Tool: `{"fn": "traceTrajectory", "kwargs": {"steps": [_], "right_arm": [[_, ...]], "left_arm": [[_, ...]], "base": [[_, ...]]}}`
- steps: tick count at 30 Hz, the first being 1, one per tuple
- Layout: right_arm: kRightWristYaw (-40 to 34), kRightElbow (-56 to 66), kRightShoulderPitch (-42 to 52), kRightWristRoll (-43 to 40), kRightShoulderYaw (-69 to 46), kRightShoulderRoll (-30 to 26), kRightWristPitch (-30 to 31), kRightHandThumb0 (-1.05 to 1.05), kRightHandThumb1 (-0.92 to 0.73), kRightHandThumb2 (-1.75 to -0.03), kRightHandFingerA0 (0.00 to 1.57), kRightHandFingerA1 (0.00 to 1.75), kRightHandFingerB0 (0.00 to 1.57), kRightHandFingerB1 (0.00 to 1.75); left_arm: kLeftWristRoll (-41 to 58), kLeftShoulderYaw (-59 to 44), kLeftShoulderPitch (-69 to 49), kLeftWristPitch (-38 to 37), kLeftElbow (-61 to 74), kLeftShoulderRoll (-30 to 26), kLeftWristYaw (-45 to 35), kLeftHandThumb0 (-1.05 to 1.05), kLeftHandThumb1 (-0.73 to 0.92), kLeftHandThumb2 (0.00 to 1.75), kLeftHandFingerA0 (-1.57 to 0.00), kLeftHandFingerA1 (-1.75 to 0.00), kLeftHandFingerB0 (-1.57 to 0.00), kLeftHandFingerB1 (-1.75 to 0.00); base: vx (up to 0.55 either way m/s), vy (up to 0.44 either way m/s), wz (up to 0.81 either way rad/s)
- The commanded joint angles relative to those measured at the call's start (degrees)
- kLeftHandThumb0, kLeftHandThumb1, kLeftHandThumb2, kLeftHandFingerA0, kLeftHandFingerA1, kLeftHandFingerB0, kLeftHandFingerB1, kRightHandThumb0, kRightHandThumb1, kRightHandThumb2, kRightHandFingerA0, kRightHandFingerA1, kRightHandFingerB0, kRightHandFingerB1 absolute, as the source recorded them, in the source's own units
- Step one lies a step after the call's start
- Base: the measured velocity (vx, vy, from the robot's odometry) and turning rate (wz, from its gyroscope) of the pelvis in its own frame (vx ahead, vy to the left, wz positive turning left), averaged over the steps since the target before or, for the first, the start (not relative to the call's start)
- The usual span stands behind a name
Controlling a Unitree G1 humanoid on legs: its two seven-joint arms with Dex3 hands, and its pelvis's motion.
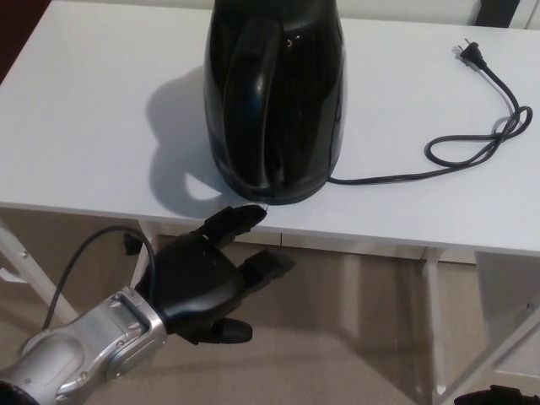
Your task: The robot walk towards a table in front and click the button on the base of the boilling pot using its left middle finger
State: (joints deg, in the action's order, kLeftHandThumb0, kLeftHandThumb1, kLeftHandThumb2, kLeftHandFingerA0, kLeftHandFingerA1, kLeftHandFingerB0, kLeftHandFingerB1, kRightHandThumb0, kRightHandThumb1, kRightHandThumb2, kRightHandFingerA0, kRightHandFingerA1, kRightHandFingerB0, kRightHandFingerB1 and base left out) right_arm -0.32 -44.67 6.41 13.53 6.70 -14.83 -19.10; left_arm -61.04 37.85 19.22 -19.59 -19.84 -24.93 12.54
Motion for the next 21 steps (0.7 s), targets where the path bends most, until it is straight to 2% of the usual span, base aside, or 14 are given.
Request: {"fn": "traceTrajectory", "kwargs": {"steps": [1,4,5,12,13,14,15,16,17,18,19,20,21], "right_arm": [[0.12,-0.42,-0.22,0.12,-0.15,-0.81,0.0,-0.25,-0.48,-0.54,0.94,0.56,0.65,0.49],[0.21,-0.02,-0.26,0.19,-0.1,-0.89,0.35,-0.27,-0.48,-0.54,0.94,0.56,0.65,0.49],[0.11,0.24,-0.25,0.36,0.02,-0.86,0.53,-0.28,-0.48,-0.54,0.94,0.55,0.65,0.48],[0.18,0.59,0.0,0.18,-0.06,-0.95,-0.2,-0.27,-0.48,-0.54,0.94,0.56,0.67,0.49],[0.12,0.5,-0.07,0.19,-0.06,-0.89,-0.14,-0.27,-0.48,-0.54,0.94,0.56,0.67,0.49],[0.15,0.59,-0.02,0.21,-0.05,-0.94,-0.15,-0.27,-0.48,-0.54,0.94,0.56,0.68,0.49],[0.2,0.71,0.05,0.24,-0.04,-1.02,-0.18,-0.27,-0.48,-0.54,0.94,0.56,0.68,0.49],[0.2,0.82,-0.02,0.32,0.03,-1.0,0.08,-0.27,-0.49,-0.55,0.94,0.56,0.67,0.49],[0.24,0.98,-0.04,0.38,0.1,-0.97,0.2,-0.27,-0.49,-0.55,0.94,0.56,0.67,0.49],[0.31,1.21,-0.06,0.45,0.19,-0.94,0.33,-0.27,-0.49,-0.55,0.94,0.56,0.67,0.49],[0.49,1.37,-0.05,0.31,0.13,-0.88,0.7,-0.28,-0.5,-0.54,0.91,0.55,0.67,0.49],[0.65,1.13,-0.22,0.07,0.02,-0.83,0.61,-0.33,-0.37,-0.73,0.87,0.71,0.58,0.59],[0.84,1.01,-0.29,-0.19,-0.12,-0.81,0.44,-0.32,-0.36,-0.73,0.87,0.71,0.58,0.6]], "left_arm": [[0.1,0.26,0.14,0.16,-1.35,-0.38,-1.08,-0.85,0.92,0.69,-0.33,-0.31,-0.16,-0.26],[0.21,0.32,0.42,-0.29,-1.87,-0.29,-0.74,-0.85,0.92,0.69,-0.34,-0.31,-0.16,-0.26],[0.15,0.35,0.4,-0.4,-1.72,-0.36,-0.66,-0.84,0.75,1.09,-0.23,-0.45,-0.05,-0.36],[0.28,0.62,0.44,-0.67,-1.79,-0.04,-0.51,-0.85,0.74,1.09,-0.24,-0.45,-0.05,-0.36],[0.31,0.65,0.51,-0.66,-1.79,-0.05,-0.71,-0.85,0.92,0.69,-0.34,-0.31,-0.17,-0.26],[0.33,0.68,0.48,-0.54,-1.68,0.01,-0.94,-0.85,0.91,0.69,-0.34,-0.31,-0.16,-0.26],[0.34,0.7,0.44,-0.39,-1.54,0.08,-1.21,-0.85,0.91,0.69,-0.34,-0.31,-0.16,-0.26],[0.02,0.8,0.48,-0.16,-1.42,0.01,-1.28,-0.84,0.73,1.08,-0.24,-0.45,-0.05,-0.36],[-0.08,0.79,0.43,-0.13,-1.32,-0.1,-1.18,-0.84,0.9,0.68,-0.35,-0.31,-0.17,-0.26],[-0.16,0.75,0.36,-0.12,-1.18,-0.25,-1.03,-0.84,0.9,0.68,-0.35,-0.31,-0.17,-0.26],[-0.29,0.8,0.09,-0.09,-0.47,-0.58,-1.48,-0.84,0.75,1.09,-0.25,-0.45,-0.08,-0.36],[-0.65,0.88,-0.29,-0.2,0.17,-0.84,-0.84,-0.86,0.92,0.73,-0.33,-0.32,-0.15,-0.27],[-0.89,0.93,-0.57,-0.43,0.49,-0.98,0.11,-0.85,0.75,1.06,-0.28,-0.45,-0.13,-0.4]], "base": [[0.0,0.0,0.0],[0.0,0.0,0.0],[0.0,0.0,0.0],[0.0,0.0,0.0],[0.0,0.0,0.0],[0.0,0.0,0.0],[0.0,0.0,0.0],[0.0,0.0,0.0],[0.0,0.0,0.0],[0.0,0.0,0.0],[0.0,0.0,0.0],[0.0,0.0,0.0],[0.0,0.0,0.0]]}}
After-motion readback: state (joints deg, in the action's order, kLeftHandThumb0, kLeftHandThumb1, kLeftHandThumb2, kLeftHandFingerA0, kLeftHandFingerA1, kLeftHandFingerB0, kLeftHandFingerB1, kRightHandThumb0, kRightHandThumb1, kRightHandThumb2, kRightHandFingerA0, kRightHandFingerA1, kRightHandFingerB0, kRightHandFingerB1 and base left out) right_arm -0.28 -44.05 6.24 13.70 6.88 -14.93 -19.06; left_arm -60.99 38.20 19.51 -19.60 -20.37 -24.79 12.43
